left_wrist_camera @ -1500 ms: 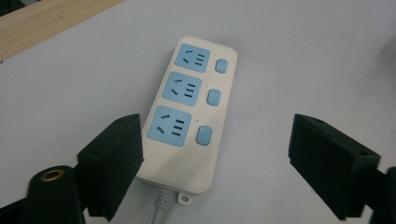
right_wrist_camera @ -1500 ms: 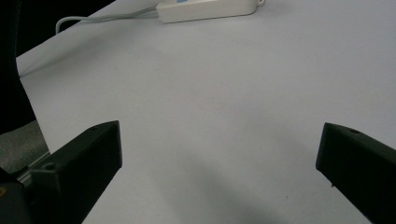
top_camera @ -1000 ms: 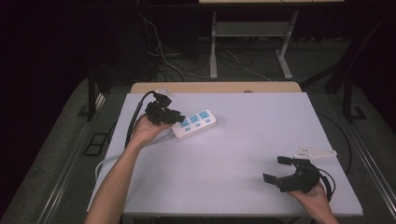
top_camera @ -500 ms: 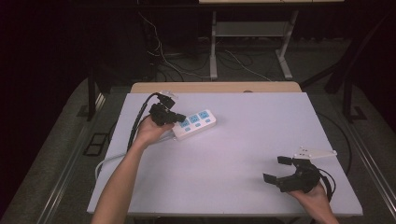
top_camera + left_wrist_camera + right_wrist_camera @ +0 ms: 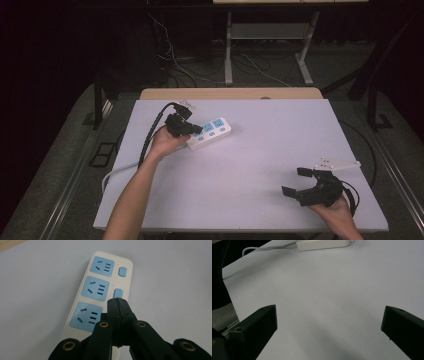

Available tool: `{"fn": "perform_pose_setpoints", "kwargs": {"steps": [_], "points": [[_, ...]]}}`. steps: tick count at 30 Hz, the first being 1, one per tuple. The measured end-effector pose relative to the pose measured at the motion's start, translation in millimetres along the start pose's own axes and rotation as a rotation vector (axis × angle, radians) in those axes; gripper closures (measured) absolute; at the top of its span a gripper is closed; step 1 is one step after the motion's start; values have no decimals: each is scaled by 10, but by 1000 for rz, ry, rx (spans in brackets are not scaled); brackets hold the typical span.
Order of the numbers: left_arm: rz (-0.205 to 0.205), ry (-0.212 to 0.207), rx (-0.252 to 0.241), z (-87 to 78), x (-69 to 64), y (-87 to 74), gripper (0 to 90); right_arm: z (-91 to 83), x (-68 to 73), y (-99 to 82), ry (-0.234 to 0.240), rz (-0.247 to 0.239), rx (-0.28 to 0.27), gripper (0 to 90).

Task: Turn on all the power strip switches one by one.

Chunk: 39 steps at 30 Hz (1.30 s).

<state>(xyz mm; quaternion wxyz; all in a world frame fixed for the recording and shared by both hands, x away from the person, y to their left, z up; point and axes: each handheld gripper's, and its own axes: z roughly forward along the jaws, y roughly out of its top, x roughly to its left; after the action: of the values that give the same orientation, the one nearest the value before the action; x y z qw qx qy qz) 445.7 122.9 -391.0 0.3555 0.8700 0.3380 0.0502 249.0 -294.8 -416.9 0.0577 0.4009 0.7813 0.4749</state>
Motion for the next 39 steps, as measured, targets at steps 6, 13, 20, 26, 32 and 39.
{"fn": "perform_pose_setpoints", "kwargs": {"steps": [6,13,20,26,32,39], "points": [[0,0,6,49,3,-15,895,-1,-3,0,-1,-1,0,4],[0,4,14,96,12,-47,895,-1,-2,0,0,-2,2,4],[-9,3,21,131,33,-105,895,2,-2,0,1,-3,3,4],[-14,-7,15,154,41,-132,895,5,-2,-1,-1,-4,6,4],[-22,-12,9,161,45,-134,895,5,-2,-2,-2,-3,7,4],[-24,-36,7,171,50,-152,897,0,1,-2,-2,-3,5,4]]}}
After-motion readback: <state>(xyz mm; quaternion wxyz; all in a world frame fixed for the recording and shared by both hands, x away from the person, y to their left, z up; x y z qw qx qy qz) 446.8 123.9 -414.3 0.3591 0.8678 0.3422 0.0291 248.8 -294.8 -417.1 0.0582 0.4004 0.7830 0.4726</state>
